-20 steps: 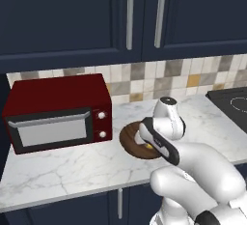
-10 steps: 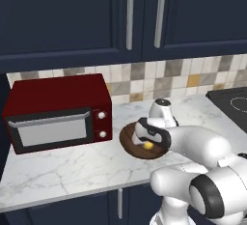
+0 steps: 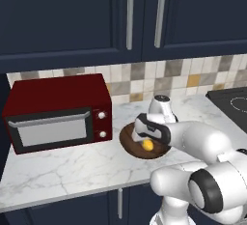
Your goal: Take the broccoli, pear, and lemon from the freezer and place them in the bowl on the counter.
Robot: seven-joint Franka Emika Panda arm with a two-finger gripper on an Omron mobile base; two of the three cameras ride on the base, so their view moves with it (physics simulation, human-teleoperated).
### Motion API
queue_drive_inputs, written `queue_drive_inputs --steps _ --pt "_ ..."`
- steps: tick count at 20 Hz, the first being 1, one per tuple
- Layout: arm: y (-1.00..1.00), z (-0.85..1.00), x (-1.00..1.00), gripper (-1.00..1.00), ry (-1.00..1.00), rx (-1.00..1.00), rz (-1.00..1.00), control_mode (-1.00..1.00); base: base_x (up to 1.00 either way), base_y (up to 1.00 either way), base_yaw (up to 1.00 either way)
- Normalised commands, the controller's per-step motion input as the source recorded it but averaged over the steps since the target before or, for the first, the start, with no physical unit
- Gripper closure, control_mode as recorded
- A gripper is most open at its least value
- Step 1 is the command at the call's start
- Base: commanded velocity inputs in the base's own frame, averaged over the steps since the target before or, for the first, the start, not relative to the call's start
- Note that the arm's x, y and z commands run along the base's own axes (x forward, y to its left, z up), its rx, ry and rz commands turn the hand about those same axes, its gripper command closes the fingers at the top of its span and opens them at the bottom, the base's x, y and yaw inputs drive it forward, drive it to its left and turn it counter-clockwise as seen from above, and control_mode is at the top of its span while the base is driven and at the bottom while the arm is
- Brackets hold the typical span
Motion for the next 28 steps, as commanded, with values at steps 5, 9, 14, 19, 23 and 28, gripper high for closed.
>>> queue_drive_inputs --steps 5,9,14,19,23,28 --pt "0.00 0.39 -0.29 -1.00 -0.13 0.00 0.00 -1.00 0.00 0.00 0.00" --pt "0.00 0.31 -0.46 -1.00 -0.12 0.00 0.00 -1.00 0.00 0.00 0.00" --pt "0.00 0.42 -0.47 -1.00 -0.14 0.00 0.00 -1.00 0.00 0.00 0.00" --pt "-0.02 0.53 -0.44 -1.00 -0.12 0.00 -0.01 -1.00 0.00 0.00 0.00" --pt "-0.03 0.55 -0.37 -1.00 -0.07 0.00 -0.02 -1.00 0.00 0.00 0.00" --pt "-0.09 0.51 -0.37 -1.00 -0.01 0.00 -0.01 -1.00 0.00 0.00 0.00"
